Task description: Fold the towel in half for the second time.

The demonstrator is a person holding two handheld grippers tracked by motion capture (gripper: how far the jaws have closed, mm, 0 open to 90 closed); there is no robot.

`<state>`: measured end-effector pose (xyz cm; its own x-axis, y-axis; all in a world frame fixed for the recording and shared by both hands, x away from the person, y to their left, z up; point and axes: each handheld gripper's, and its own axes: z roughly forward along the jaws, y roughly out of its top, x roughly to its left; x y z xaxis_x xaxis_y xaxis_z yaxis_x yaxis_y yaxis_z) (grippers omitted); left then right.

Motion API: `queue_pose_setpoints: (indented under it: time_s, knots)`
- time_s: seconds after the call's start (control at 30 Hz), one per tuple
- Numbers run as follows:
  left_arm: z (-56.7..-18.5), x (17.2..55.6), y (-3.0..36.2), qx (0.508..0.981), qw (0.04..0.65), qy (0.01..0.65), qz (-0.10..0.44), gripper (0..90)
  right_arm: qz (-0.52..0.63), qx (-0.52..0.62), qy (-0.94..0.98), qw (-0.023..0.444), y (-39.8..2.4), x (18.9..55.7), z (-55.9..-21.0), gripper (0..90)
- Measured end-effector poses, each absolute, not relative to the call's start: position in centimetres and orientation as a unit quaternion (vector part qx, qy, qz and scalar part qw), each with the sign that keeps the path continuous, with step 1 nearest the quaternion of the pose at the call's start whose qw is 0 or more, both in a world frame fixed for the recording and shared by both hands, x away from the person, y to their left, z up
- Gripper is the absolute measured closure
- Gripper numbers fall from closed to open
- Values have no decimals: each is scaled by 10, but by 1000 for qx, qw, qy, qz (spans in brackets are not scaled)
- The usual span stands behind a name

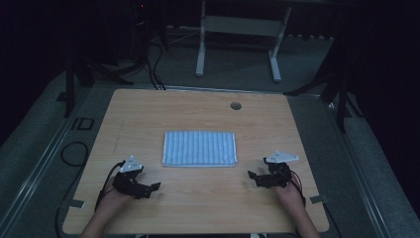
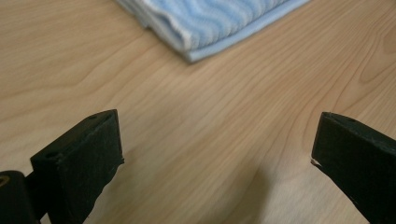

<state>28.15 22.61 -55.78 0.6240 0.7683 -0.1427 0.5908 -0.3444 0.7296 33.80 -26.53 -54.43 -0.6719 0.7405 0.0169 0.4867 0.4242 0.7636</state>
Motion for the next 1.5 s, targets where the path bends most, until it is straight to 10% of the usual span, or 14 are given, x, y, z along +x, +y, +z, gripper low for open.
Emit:
queue_pose_setpoints:
  time_s: [1.5]
  knots:
    - [-561, 258, 289, 692, 404, 558, 216, 17, 417, 538, 681, 268, -361, 291, -545, 124]
